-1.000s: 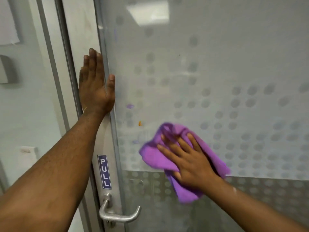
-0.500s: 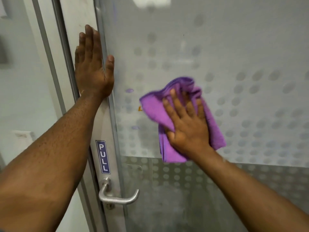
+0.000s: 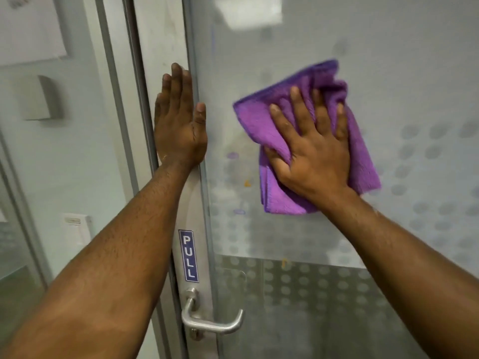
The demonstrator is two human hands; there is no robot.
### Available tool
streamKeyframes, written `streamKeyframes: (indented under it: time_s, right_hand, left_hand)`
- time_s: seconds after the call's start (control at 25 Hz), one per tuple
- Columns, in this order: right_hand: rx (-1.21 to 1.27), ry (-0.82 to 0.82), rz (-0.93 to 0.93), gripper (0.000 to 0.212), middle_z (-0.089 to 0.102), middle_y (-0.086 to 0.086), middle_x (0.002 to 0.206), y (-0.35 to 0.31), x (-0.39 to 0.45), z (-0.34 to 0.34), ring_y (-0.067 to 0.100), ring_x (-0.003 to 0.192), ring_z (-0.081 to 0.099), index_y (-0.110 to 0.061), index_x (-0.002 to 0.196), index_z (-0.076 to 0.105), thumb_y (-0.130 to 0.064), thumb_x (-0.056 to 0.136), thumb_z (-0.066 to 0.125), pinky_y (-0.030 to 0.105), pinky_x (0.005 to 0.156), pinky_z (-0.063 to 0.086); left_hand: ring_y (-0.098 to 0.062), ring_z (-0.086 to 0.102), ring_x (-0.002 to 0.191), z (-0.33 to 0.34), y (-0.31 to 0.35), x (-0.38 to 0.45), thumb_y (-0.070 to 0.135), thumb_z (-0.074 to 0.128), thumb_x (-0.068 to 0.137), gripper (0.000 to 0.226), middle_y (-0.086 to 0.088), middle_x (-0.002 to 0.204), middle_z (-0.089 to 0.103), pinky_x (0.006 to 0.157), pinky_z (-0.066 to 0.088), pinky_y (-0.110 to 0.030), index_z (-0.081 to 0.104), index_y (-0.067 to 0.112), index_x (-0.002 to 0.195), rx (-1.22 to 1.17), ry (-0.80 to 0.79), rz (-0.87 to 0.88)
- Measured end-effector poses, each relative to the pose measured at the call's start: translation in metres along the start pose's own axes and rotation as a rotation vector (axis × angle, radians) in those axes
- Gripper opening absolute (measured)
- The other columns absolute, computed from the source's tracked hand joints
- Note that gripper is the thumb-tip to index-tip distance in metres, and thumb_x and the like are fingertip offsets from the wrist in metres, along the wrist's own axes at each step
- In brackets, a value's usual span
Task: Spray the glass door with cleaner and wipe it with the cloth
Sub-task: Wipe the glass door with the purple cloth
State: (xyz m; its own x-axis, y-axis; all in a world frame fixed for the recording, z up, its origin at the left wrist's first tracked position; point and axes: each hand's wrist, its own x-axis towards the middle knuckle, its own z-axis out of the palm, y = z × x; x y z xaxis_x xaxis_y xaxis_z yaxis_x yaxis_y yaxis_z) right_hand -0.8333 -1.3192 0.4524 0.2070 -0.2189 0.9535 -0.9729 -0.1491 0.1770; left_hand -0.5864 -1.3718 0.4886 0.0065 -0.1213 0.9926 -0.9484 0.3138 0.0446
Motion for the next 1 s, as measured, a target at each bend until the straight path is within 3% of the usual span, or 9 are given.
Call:
streamKeyframes:
  time_s: [0.2, 0.56, 0.84, 0.92, 1.0]
  right_hand:
    - [-0.032, -0.075, -0.259, 0.071, 0.016, 0.004, 0.164, -0.026, 0.013, 0.008, 0.032, 0.151, 0.010, -0.031, 0.154, 0.024, -0.064, 0.092, 0.033, 0.055, 0.120, 0.001]
    - [0.035, -0.279, -0.467, 0.074, 0.010, 0.006, 0.165, -0.081, -0.064, 0.034, 0.031, 0.152, 0.001, -0.028, 0.156, 0.019, -0.059, 0.091, 0.038, 0.053, 0.121, -0.007]
    - [0.034, -0.411, -0.716, 0.070, 0.033, 0.001, 0.158, -0.053, -0.141, 0.042, 0.026, 0.148, 0.024, -0.029, 0.149, 0.038, -0.044, 0.082, 0.054, 0.049, 0.122, -0.004]
    - [0.010, -0.355, -0.649, 0.072, 0.043, -0.002, 0.152, -0.012, -0.148, 0.029, 0.026, 0.143, 0.036, -0.033, 0.147, 0.041, -0.044, 0.078, 0.057, 0.048, 0.122, 0.002]
    - [-0.073, -0.243, -0.415, 0.076, 0.042, 0.000, 0.153, 0.043, -0.144, 0.013, 0.027, 0.140, 0.037, -0.035, 0.149, 0.035, -0.045, 0.078, 0.059, 0.052, 0.120, 0.006]
  left_hand:
    - [-0.025, 0.009, 0.154, -0.004, -0.008, 0.001, 0.036, 0.013, 0.105, 0.059, -0.012, 0.166, 0.013, 0.125, 0.009, -0.036, 0.018, 0.009, 0.157, -0.079, -0.037, 0.020]
    - [-0.026, 0.008, 0.154, -0.007, -0.011, 0.001, 0.036, 0.016, 0.106, 0.058, -0.012, 0.166, 0.012, 0.125, 0.007, -0.036, 0.014, 0.010, 0.158, -0.020, -0.080, 0.057]
    - [-0.025, 0.002, 0.155, -0.012, -0.009, -0.001, 0.040, 0.019, 0.107, 0.060, -0.011, 0.167, 0.005, 0.125, 0.002, -0.036, 0.008, 0.011, 0.158, 0.027, -0.126, 0.052]
    - [-0.025, 0.002, 0.155, -0.011, -0.008, -0.002, 0.040, 0.020, 0.107, 0.061, -0.012, 0.167, 0.004, 0.125, 0.001, -0.035, 0.007, 0.011, 0.158, 0.046, -0.129, 0.052]
    - [-0.026, 0.002, 0.154, -0.009, -0.006, -0.003, 0.041, 0.021, 0.107, 0.062, -0.012, 0.167, 0.005, 0.125, 0.001, -0.035, 0.007, 0.011, 0.158, 0.067, -0.109, 0.044]
